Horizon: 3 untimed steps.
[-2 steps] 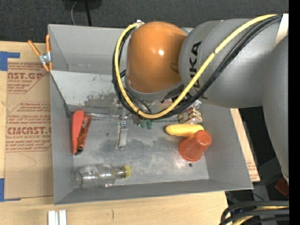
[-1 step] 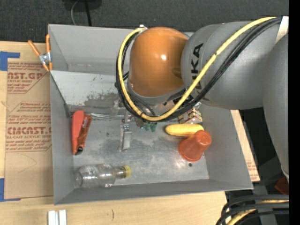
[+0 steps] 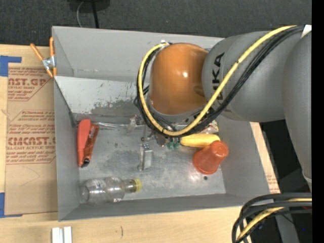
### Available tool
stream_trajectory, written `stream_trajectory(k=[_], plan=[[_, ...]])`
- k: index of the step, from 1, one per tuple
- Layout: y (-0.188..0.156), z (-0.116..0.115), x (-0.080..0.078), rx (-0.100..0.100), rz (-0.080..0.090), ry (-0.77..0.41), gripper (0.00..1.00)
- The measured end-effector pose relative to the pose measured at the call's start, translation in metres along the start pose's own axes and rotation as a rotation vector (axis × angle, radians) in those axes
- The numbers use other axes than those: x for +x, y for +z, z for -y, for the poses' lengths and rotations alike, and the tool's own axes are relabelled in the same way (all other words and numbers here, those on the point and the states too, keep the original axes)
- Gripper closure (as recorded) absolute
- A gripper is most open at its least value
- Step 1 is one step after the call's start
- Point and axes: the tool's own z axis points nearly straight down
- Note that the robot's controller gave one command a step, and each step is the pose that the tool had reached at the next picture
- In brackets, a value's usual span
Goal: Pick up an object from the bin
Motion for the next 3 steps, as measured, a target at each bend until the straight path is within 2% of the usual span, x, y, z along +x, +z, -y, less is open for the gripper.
stream_trajectory(k=[1, 2, 3], plan=[[0.023, 0.010, 0.010, -0.002, 0.004, 0.112, 0.00], [0.031, -0.014, 0.030, 0.000, 0.002, -0.001, 0.00], [0.058, -0.025, 0.035, -0.003, 0.007, -0.131, 0.00]])
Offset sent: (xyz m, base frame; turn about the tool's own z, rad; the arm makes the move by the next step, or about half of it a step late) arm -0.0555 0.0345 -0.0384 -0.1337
